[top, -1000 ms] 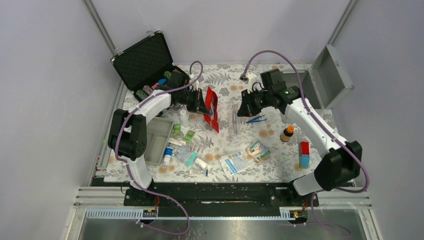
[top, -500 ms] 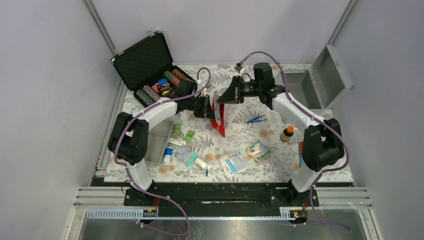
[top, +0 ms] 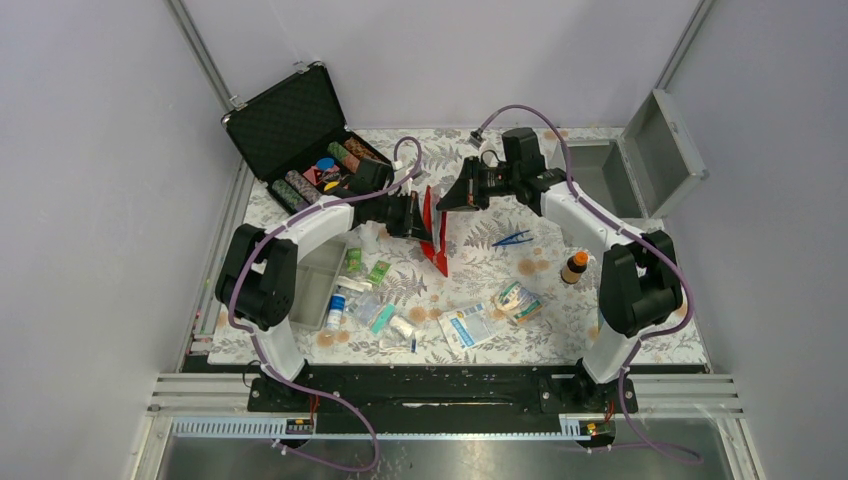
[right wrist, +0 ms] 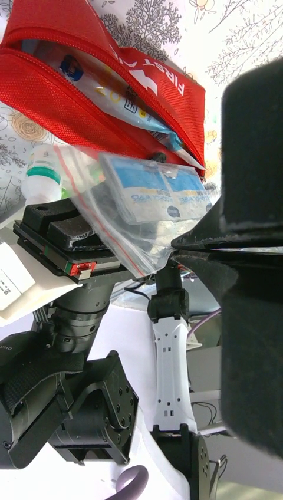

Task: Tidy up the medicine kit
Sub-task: Place the medical item at the medicine pouch.

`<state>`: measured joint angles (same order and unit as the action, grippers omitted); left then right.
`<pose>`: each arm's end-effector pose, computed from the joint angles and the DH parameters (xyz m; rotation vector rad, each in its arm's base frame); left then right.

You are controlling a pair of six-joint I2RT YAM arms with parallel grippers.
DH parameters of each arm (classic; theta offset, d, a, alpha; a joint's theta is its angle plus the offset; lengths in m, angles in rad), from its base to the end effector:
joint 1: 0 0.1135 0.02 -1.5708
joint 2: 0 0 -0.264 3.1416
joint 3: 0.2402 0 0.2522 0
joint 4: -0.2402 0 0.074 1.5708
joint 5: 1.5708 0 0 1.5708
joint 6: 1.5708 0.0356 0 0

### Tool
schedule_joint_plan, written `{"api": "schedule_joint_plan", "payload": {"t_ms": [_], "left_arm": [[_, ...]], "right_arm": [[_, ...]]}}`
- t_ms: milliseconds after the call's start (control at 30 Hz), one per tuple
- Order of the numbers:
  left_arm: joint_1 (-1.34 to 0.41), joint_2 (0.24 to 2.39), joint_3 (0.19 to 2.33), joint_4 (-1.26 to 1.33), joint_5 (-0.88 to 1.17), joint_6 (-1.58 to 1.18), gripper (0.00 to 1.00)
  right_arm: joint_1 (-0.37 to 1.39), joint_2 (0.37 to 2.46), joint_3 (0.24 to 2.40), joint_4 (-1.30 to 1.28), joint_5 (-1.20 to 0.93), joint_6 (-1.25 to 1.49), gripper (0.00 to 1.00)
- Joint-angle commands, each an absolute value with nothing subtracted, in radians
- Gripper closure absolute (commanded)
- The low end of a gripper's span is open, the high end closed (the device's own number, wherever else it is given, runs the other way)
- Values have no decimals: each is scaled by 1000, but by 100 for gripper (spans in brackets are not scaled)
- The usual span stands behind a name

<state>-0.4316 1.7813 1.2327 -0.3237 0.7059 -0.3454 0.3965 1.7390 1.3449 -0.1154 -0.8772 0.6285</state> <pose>0.3359 -0.1801 0.2177 0.4427 2.4827 -1.1970 0.3564 0.1789 0.2879 -0.3405 2.2142 1.5045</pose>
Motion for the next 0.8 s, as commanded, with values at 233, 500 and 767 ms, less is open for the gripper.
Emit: {"api": "schedule_joint_plan", "payload": {"t_ms": [233, 500, 767], "left_arm": [[-451, 1735, 1227, -320, 709, -299, 100], [-455, 1739, 1234, -336, 707, -290, 100], [-462, 1742, 1243, -351, 707, -282, 100]], "right_arm": [[391, 1773, 1427, -135, -809, 543, 100], [382, 1785, 1428, -107, -786, 530, 100], [371, 1788, 1454, -116, -771, 513, 100]]}}
